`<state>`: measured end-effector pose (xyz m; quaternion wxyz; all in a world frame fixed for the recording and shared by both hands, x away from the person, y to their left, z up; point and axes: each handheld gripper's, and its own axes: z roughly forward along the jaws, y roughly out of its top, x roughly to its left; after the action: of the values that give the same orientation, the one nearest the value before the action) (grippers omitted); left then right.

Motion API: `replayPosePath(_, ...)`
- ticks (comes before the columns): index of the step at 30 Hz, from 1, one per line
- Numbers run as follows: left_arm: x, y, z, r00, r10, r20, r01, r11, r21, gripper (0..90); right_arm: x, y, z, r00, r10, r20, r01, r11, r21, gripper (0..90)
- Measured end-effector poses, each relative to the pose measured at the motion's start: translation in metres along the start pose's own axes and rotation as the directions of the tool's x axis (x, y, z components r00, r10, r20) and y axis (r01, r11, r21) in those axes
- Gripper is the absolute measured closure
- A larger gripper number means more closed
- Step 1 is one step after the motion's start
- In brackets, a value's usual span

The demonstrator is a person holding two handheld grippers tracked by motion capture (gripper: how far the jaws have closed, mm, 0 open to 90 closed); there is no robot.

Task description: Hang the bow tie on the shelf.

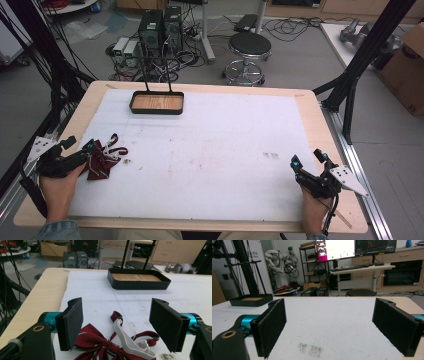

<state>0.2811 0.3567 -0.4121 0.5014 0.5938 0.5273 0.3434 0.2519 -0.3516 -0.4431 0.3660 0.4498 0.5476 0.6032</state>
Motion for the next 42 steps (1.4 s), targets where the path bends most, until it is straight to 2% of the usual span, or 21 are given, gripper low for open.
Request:
replayPosePath(12,0.001,-0.002,0.001,1.0000,0.001,-0.009,-0.001,0.9999,0.012,27.6,0.000,0.000,0.000,1.0000,0.000,-0.003,0.000,1.000,0.010,11.1)
replayPosePath(20,0.001,-0.004,0.003,1.0000,0.005,-0.008,-0.005,0.9992,0.040,29.6,0.000,0.000,0.001,1.0000,-0.002,-0.004,0.002,1.000,0.013,11.1)
replayPosePath(23,0.002,-0.006,0.005,0.9998,0.004,-0.018,-0.003,0.9987,0.052,31.9,0.000,0.000,0.001,1.0000,-0.004,-0.004,0.005,1.000,0.011,11.1)
replayPosePath(24,0.003,-0.009,0.008,0.9992,0.000,-0.039,0.003,0.9978,0.066,32.7,0.000,0.000,0.002,1.0000,-0.007,-0.003,0.007,1.000,0.012,11.1)
replayPosePath(25,0.003,-0.009,0.008,0.9992,0.000,-0.039,0.003,0.9978,0.066,32.8,0.000,0.000,0.002,1.0000,-0.005,-0.003,0.005,1.000,0.012,11.1)
replayPosePath(27,0.001,-0.012,0.016,0.9980,-0.002,-0.064,0.008,0.9945,0.104,34.1,0.001,0.000,0.002,1.0000,-0.003,-0.004,0.003,1.000,0.018,11.1)
replayPosePath(29,0.000,-0.013,0.018,0.9975,0.001,-0.071,0.007,0.9927,0.120,35.5,0.001,0.000,0.002,1.0000,-0.008,-0.004,0.008,1.000,0.018,11.1)
replayPosePath(33,-0.003,-0.016,0.029,0.9939,0.017,-0.109,0.004,0.9812,0.193,38.3,0.001,0.000,0.002,0.9999,-0.012,-0.006,0.013,1.000,0.019,11.1)
replayPosePath(36,-0.004,-0.017,0.033,0.9900,0.041,-0.135,-0.009,0.9737,0.228,41.1,0.001,0.000,0.002,0.9999,-0.011,-0.008,0.011,1.000,0.020,11.1)
replayPosePath(39,-0.002,-0.019,0.034,0.9875,0.042,-0.152,-0.003,0.9695,0.245,42.6,0.001,-0.001,0.002,0.9999,-0.012,-0.009,0.012,1.000,0.020,11.1)
replayPosePath(42,-0.002,-0.021,0.036,0.9849,0.053,-0.164,-0.006,0.9616,0.274,43.5,0.001,-0.001,0.002,0.9999,-0.010,-0.008,0.010,1.000,0.020,11.1)
